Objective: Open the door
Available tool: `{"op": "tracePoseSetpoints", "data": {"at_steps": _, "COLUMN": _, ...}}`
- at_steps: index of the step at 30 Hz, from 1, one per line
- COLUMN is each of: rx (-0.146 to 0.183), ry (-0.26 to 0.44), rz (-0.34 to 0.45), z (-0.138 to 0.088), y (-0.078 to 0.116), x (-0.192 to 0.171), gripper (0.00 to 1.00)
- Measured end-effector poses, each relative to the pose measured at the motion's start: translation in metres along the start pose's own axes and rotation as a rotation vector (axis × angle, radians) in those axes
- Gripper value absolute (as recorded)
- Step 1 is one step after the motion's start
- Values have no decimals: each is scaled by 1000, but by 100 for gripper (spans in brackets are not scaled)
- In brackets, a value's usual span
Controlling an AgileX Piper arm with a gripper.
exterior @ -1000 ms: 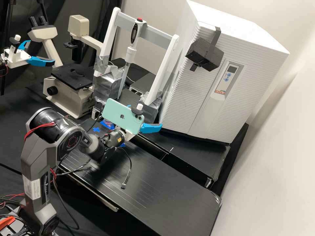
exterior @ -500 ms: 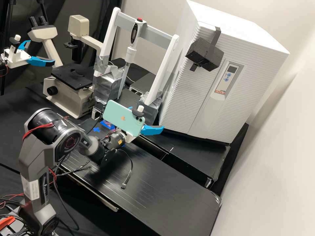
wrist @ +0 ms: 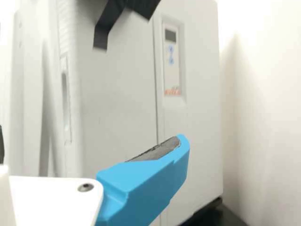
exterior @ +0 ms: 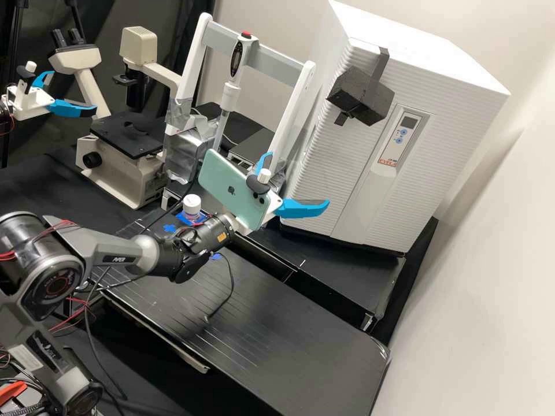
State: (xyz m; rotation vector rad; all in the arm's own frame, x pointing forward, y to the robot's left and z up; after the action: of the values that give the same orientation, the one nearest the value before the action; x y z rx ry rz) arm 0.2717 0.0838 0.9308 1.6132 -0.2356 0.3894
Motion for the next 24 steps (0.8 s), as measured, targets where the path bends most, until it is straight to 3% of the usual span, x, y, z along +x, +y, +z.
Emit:
{"op": "tracePoseSetpoints", "data": {"at_steps": 4, "rx": 5, "ry": -18, "rz": 6, "z": -12, "y": 5, "x": 13, "gripper": 100}}
{"op": "tracePoseSetpoints", "data": {"at_steps": 8, "rx": -10, "ry": -21, "rz": 10, "z": -20, "y": 6, "x": 29, "gripper": 100}}
{"op": "tracePoseSetpoints", "data": {"at_steps": 24, "rx": -10, "ry": -43, "rz": 51, "z": -28, "y": 13, "x": 58, "gripper": 100}}
